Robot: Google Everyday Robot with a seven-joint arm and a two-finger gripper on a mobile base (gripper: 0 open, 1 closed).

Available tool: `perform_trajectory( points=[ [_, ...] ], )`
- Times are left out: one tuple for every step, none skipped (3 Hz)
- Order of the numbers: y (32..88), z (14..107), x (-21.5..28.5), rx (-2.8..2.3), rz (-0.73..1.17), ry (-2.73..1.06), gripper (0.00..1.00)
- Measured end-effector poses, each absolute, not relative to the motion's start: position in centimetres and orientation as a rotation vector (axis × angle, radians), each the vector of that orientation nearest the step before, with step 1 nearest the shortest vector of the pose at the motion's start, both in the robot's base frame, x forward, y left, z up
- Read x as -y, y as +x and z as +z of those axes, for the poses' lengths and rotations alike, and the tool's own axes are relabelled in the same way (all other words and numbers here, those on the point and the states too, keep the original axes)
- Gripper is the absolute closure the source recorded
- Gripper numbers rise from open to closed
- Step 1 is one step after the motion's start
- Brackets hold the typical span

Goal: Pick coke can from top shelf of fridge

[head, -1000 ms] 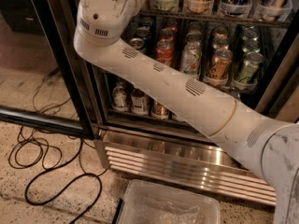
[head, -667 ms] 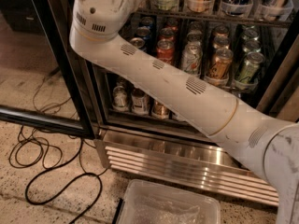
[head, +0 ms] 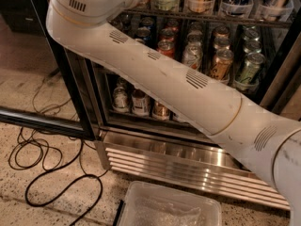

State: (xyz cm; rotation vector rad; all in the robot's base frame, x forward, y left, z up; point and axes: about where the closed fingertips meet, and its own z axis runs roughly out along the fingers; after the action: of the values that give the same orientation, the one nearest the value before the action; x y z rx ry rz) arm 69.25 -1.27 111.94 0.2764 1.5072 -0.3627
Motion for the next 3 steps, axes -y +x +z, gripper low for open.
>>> perform_trajectory(
  points=[
    [68.1,112.4,1.7,-1.548,-0.389,0.297,1.0],
    [68.1,112.4,1.8,-1.55,-0.391,0.299,1.0],
    [66.2,112.1,3.0,-1.586,-0.367,0.394,1.0]
  ],
)
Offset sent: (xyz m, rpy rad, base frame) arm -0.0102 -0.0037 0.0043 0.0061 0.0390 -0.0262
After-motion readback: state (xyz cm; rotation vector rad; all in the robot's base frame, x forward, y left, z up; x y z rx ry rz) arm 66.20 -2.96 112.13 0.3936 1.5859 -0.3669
